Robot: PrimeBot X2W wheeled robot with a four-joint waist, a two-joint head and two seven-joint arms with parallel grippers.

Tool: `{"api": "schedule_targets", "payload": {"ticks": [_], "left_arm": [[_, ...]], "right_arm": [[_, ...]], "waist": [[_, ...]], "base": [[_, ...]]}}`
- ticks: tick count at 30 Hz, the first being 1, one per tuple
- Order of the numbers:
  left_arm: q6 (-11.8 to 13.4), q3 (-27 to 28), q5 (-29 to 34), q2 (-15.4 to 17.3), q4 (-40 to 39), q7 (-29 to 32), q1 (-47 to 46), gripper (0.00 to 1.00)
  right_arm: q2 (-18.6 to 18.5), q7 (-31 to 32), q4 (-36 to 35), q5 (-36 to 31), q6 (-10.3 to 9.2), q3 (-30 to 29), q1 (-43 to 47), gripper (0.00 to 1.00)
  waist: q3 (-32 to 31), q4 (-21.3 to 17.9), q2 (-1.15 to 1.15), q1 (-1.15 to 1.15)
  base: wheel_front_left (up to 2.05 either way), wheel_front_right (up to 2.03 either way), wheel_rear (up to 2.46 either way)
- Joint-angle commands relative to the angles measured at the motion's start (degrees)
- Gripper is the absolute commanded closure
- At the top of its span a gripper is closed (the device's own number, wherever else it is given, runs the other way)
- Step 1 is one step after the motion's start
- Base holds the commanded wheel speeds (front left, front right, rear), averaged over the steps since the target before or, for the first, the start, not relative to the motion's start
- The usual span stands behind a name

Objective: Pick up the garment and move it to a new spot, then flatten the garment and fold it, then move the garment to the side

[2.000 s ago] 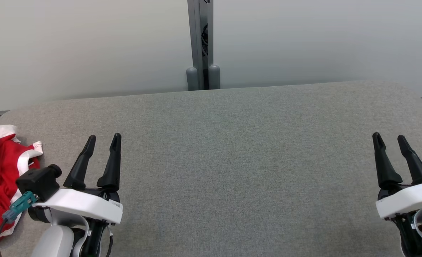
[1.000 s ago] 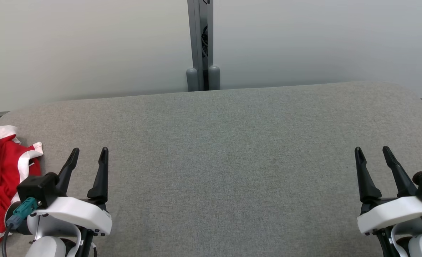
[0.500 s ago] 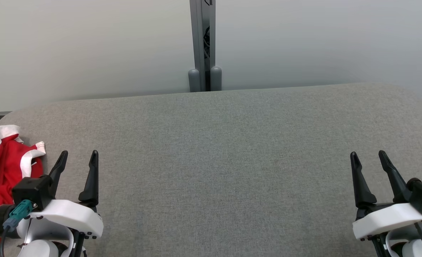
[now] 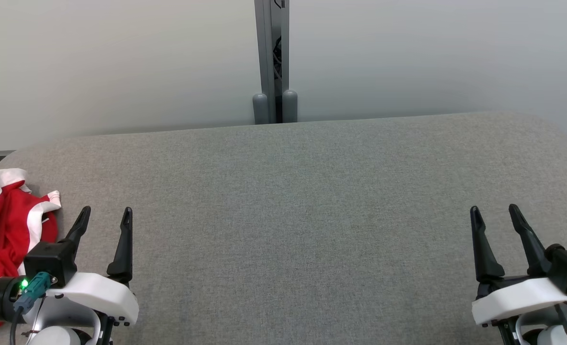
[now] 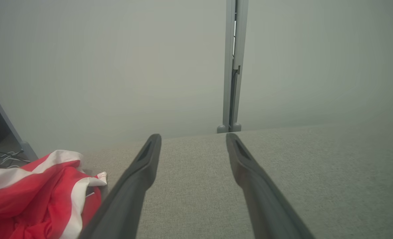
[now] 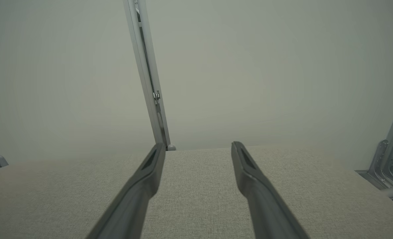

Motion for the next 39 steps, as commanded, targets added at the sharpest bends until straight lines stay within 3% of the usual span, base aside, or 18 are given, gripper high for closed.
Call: {"api": "schedule_targets", "payload": {"ticks": [1,23,39], "left_arm": [[0.4,0.2,0.9,0.5,-0.2,0.1,0.2,0.00],[1.2,-0.3,-0.5,0.6,0.7,-0.1,-1.2,0.00],[2.9,2.6,-2.4,1.8,2.6,-1.7,-3.2,0.00]], "right_arm": [[0.0,-0.4,-0.1,-1.1,0.12,0.1,1.0,0.00],[0.2,1.9,0.2,-0.9,0.11,-0.1,1.3,0.00],[-0.1,3.2,-2.7,-1.9,0.12,2.6,0.9,0.00]], "waist": [[0.0,0.0,0.00,0.00],[0.0,1.6,0.00,0.00],[0.2,17.7,0.00,0.00]], "base": [[0.00,0.00,0.00],[0.00,0.00,0.00],[0.00,0.00,0.00]]}}
